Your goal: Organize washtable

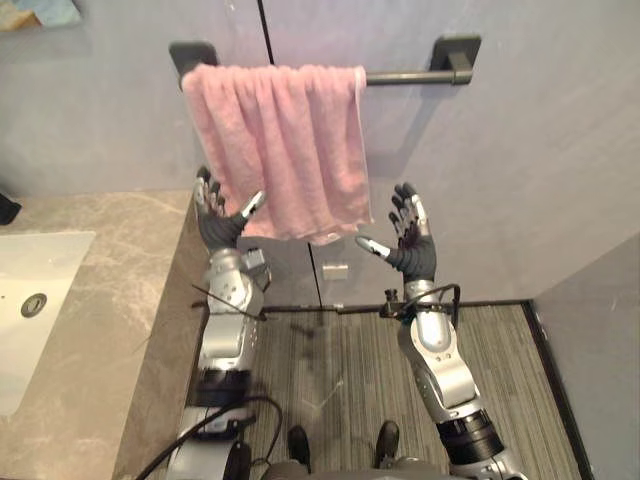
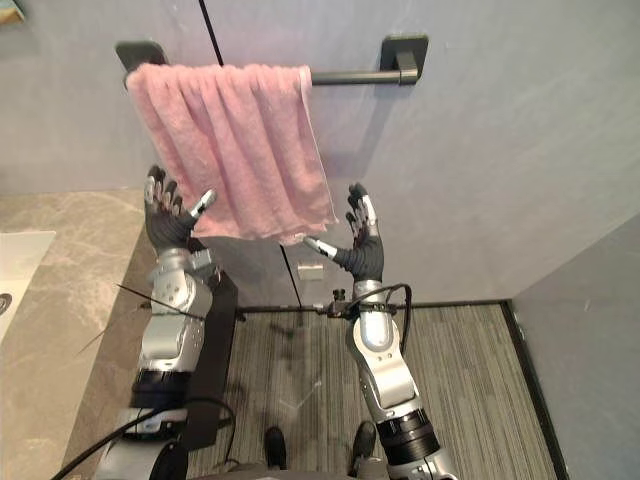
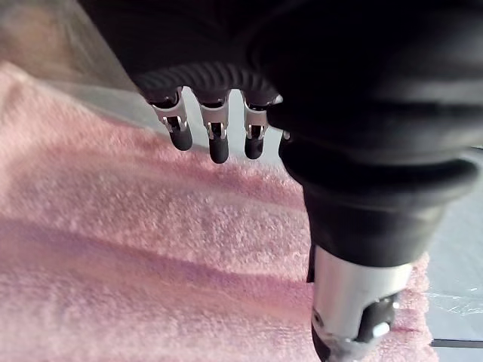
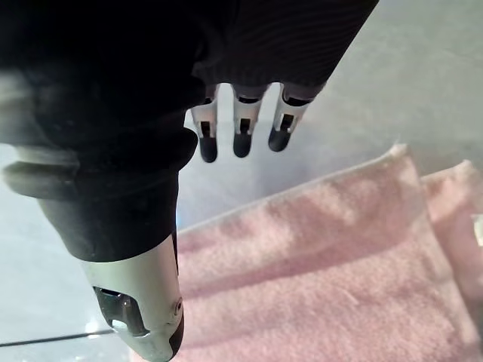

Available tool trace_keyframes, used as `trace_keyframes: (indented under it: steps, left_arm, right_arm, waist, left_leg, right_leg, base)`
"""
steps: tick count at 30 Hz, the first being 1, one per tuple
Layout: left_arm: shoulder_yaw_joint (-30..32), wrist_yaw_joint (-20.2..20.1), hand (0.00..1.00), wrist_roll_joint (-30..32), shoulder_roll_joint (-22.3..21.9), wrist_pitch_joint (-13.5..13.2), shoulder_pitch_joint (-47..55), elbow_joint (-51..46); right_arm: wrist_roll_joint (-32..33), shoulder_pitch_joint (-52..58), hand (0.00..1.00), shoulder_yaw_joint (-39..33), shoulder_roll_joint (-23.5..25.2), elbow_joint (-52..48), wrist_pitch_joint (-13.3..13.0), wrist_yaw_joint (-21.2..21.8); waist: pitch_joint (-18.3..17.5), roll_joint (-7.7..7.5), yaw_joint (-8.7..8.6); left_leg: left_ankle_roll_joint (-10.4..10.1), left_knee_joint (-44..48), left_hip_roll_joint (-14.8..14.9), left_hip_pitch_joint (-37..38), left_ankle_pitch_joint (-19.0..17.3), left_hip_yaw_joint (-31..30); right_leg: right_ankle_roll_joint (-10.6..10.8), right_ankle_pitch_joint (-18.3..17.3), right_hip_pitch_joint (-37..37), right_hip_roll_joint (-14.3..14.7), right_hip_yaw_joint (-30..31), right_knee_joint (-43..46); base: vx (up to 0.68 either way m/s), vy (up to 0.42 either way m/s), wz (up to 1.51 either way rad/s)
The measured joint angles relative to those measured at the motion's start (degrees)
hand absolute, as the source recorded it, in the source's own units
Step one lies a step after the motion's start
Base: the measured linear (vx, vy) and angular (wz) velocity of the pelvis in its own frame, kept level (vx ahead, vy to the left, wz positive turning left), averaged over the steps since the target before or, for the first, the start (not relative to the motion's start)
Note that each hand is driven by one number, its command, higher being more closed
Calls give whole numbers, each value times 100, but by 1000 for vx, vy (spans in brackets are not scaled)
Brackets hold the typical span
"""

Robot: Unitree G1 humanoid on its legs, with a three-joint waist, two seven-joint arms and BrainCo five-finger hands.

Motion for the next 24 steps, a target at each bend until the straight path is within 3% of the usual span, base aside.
trace_keyframes:
  steps: [5,15,24]
  left_arm:
    - [-58,90,0,-480,387,-176,-1025,239]
    - [180,749,0,-176,599,-236,-2028,706]
    - [404,971,0,-11,681,-162,-2471,761]
  right_arm:
    - [37,-751,0,-53,28,-10,0,-286]
    - [340,-1282,0,-69,-4,-10,-70,-510]
    - [352,-1314,0,-74,-81,43,-135,-526]
  waist:
    - [242,13,13]
    - [605,57,47]
    - [902,86,16]
  left_leg:
    - [-18,-4,21,-350,119,48]
    - [-48,-9,-3,-443,165,77]
    - [14,-69,-58,-483,273,22]
  right_leg:
    - [-79,-96,-531,-50,14,395]
    - [-104,-241,-790,-136,28,768]
    - [-104,-240,-886,-186,11,863]
  base:
    - [-29,-1,-2]
    - [0,0,0]
    - [-9,-2,1]
